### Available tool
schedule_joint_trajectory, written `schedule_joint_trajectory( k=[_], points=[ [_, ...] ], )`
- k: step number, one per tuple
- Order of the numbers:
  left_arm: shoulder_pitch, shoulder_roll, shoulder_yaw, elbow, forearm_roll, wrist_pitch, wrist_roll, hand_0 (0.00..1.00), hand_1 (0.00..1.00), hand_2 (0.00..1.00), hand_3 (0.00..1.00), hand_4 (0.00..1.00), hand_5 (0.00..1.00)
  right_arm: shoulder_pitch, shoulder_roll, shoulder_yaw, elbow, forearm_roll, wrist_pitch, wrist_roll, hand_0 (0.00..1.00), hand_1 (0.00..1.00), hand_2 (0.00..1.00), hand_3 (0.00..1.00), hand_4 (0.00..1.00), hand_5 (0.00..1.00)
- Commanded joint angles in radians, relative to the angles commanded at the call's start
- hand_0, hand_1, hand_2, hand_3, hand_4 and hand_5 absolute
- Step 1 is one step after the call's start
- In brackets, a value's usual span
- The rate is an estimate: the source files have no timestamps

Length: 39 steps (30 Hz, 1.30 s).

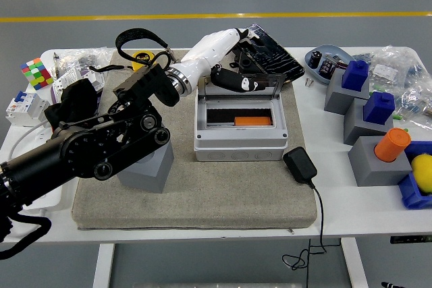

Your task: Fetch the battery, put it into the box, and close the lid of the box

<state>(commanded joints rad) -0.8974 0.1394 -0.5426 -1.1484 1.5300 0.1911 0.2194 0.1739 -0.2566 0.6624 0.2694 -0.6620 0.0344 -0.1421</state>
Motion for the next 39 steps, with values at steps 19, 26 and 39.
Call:
schedule_joint_trajectory(
  k=[19, 26, 39],
  points=[
    [0.081, 0.064, 0.012, -0.206, -0.099, -0.145, 0.149, 0.496, 0.698, 0.690, 0.767, 0.998, 0.428, -0.011, 0.004, 0.006, -0.005, -0.003, 0.001, -0.001, 0.672, 0.672, 0.686, 0.533, 0.912, 0.464],
    [0.084, 0.051, 0.035, -0.180, -0.120, -0.144, 0.144, 0.496, 0.699, 0.693, 0.767, 0.998, 0.434, -0.010, 0.004, 0.006, -0.004, -0.003, 0.001, -0.001, 0.672, 0.672, 0.687, 0.533, 0.913, 0.462],
    [0.160, 0.076, -0.114, -0.275, -0.104, -0.049, 0.045, 0.499, 0.700, 0.694, 0.765, 0.998, 0.433, -0.010, 0.006, 0.005, -0.005, -0.005, 0.001, 0.000, 0.672, 0.672, 0.687, 0.533, 0.913, 0.463]
  ],
)
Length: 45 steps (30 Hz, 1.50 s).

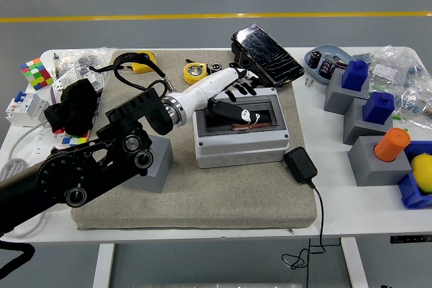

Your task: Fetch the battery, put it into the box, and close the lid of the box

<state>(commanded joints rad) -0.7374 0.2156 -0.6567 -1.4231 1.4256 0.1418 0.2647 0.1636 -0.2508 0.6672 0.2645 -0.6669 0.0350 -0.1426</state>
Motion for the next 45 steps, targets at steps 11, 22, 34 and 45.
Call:
schedule_joint_trajectory(
  k=[11, 22, 34, 45],
  points=[
    [0.214, 0.089, -0.252, -0.081, -0.212, 0.210, -0.278, 0.488, 0.674, 0.670, 0.724, 0.998, 0.406, 0.007, -0.005, 0.021, -0.007, -0.004, -0.001, -0.002, 0.673, 0.672, 0.687, 0.533, 0.913, 0.464],
    [0.451, 0.129, -0.563, -0.130, -0.477, 0.259, -0.459, 0.454, 0.625, 0.602, 0.630, 0.998, 0.369, 0.015, -0.007, 0.041, -0.011, -0.009, -0.006, 0.000, 0.672, 0.671, 0.686, 0.533, 0.912, 0.466],
    [0.542, 0.123, -0.736, -0.131, -0.477, 0.245, -0.448, 0.438, 0.607, 0.595, 0.626, 0.998, 0.364, 0.024, -0.009, 0.056, -0.007, -0.015, -0.011, 0.000, 0.669, 0.671, 0.686, 0.532, 0.912, 0.469],
    [0.572, 0.126, -0.774, -0.127, -0.474, 0.230, -0.438, 0.401, 0.565, 0.563, 0.615, 0.998, 0.353, 0.023, -0.005, 0.053, -0.009, -0.013, -0.012, -0.001, 0.669, 0.671, 0.686, 0.532, 0.910, 0.470]
  ],
)
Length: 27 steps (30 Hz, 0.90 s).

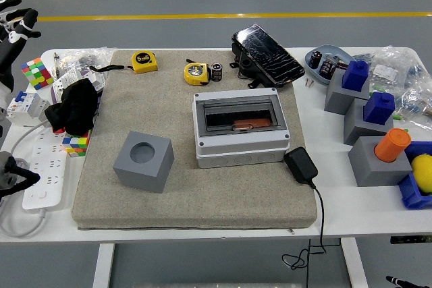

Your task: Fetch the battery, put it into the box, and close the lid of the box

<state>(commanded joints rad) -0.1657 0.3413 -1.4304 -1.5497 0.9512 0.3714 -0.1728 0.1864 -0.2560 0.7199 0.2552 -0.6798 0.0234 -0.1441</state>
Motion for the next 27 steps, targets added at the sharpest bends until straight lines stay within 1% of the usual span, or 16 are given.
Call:
schedule_joint_trajectory(
  k=[1, 4, 5, 6, 8, 13, 23, 27],
  points=[
    [-0.001, 0.000, -0.004, 0.001, 0.001, -0.002, 0.002, 0.401, 0.565, 0.563, 0.615, 0.998, 0.353, 0.005, 0.001, -0.004, -0.001, 0.002, -0.001, 0.000, 0.669, 0.671, 0.686, 0.532, 0.910, 0.470],
    [-0.025, 0.001, -0.012, 0.007, -0.010, -0.006, 0.005, 0.401, 0.565, 0.563, 0.615, 0.998, 0.353, 0.038, 0.000, -0.037, 0.004, 0.014, 0.002, 0.000, 0.669, 0.671, 0.686, 0.532, 0.910, 0.470],
    [-0.029, 0.007, -0.007, 0.005, -0.009, -0.008, 0.007, 0.401, 0.565, 0.563, 0.615, 0.998, 0.353, 0.039, -0.003, -0.042, 0.007, 0.014, 0.002, 0.000, 0.669, 0.671, 0.686, 0.532, 0.910, 0.470],
    [-0.032, 0.015, 0.000, 0.000, -0.002, -0.012, 0.011, 0.398, 0.561, 0.560, 0.609, 0.985, 0.329, 0.039, -0.005, -0.045, 0.008, 0.015, 0.001, 0.000, 0.669, 0.671, 0.686, 0.533, 0.910, 0.472],
    [-0.032, 0.017, 0.008, -0.002, 0.005, -0.016, 0.017, 0.398, 0.561, 0.560, 0.609, 0.985, 0.329, 0.036, -0.007, -0.045, 0.004, 0.018, -0.001, -0.001, 0.669, 0.671, 0.686, 0.533, 0.910, 0.472],
    [-0.014, 0.006, 0.012, -0.008, 0.014, -0.023, 0.026, 0.394, 0.556, 0.557, 0.608, 0.983, 0.326, 0.014, -0.006, -0.021, 0.002, 0.006, -0.003, -0.001, 0.667, 0.671, 0.686, 0.533, 0.910, 0.473],
    [-0.014, 0.011, 0.014, -0.010, 0.031, -0.033, 0.048, 0.392, 0.553, 0.554, 0.607, 0.981, 0.322, 0.004, 0.004, -0.008, -0.001, 0.003, -0.001, 0.000, 0.668, 0.672, 0.686, 0.533, 0.908, 0.476],
    [-0.011, 0.008, 0.009, -0.011, 0.040, -0.038, 0.059, 0.380, 0.552, 0.553, 0.607, 0.981, 0.325, 0.000, 0.003, -0.004, -0.001, 0.000, -0.002, 0.000, 0.665, 0.672, 0.686, 0.532, 0.907, 0.479]
  ],
)
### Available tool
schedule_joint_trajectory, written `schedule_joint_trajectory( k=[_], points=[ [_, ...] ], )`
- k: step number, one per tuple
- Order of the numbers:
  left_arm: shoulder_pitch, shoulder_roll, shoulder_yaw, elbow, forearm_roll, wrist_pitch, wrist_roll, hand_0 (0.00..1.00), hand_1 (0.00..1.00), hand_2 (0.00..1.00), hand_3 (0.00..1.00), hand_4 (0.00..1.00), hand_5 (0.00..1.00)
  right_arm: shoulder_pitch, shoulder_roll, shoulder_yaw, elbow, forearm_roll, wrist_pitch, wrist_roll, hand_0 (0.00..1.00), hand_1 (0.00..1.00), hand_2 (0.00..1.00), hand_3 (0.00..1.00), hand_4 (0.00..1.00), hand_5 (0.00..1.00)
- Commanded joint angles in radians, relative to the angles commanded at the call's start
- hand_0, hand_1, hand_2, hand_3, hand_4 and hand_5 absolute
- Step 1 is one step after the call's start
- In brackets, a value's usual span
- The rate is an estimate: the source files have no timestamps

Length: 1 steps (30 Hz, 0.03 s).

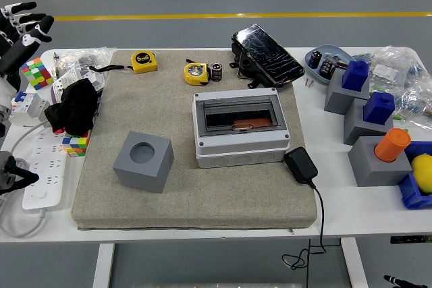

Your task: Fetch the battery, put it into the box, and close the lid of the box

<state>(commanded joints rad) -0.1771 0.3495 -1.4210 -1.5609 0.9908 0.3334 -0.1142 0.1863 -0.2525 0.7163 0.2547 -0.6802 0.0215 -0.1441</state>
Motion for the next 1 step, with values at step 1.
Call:
schedule_joint_trajectory(
  k=[1],
  points=[
    [0.001, -0.001, -0.001, -0.001, 0.002, -0.001, 0.002, 0.380, 0.552, 0.553, 0.607, 0.981, 0.325, -0.001, 0.000, 0.002, 0.000, -0.001, 0.000, 0.000, 0.665, 0.672, 0.686, 0.532, 0.907, 0.479]
  ],
)
